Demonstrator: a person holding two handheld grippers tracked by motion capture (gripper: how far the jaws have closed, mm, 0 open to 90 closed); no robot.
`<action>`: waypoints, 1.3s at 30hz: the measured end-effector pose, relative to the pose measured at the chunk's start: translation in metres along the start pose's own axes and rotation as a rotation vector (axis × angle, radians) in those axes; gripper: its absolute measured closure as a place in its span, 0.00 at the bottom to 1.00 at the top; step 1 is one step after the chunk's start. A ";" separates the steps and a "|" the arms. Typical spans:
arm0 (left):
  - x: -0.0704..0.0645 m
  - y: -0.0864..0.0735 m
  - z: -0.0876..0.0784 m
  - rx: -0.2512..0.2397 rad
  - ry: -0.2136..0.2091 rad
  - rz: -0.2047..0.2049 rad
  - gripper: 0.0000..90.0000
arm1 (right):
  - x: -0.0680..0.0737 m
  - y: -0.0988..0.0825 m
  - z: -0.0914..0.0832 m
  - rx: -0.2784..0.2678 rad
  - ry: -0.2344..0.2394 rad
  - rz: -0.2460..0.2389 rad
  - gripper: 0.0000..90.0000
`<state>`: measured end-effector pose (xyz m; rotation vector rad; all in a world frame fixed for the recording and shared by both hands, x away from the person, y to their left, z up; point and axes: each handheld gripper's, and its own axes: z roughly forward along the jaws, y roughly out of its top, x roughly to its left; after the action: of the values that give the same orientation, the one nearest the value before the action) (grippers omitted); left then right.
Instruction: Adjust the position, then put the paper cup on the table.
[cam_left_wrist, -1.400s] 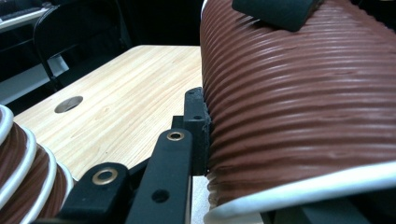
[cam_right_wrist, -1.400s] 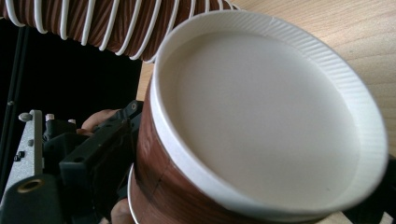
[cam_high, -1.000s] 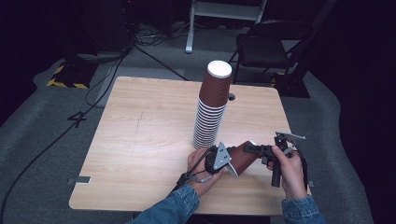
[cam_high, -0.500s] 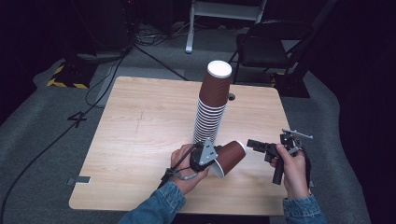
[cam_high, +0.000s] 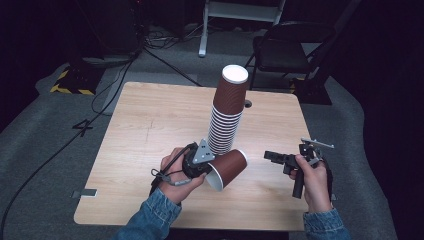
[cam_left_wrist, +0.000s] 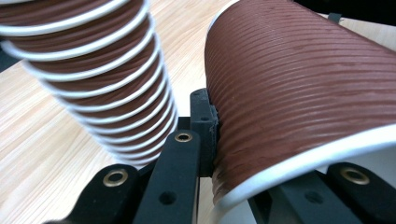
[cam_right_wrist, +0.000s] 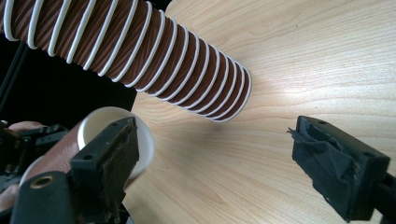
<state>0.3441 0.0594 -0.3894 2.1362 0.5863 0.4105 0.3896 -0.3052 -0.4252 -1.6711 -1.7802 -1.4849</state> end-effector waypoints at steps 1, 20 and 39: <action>0.002 0.000 -0.003 0.008 0.003 -0.002 0.96 | 0.000 0.000 0.000 0.003 -0.004 0.001 0.17; 0.048 -0.007 -0.059 0.206 0.099 -0.222 0.95 | -0.003 -0.001 -0.001 0.009 -0.034 -0.031 0.17; 0.109 -0.008 -0.063 0.472 0.149 -0.420 0.95 | -0.006 -0.003 -0.002 0.013 -0.062 -0.054 0.17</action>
<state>0.4021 0.1646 -0.3507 2.3454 1.2930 0.2076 0.3884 -0.3096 -0.4303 -1.6928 -1.8768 -1.4553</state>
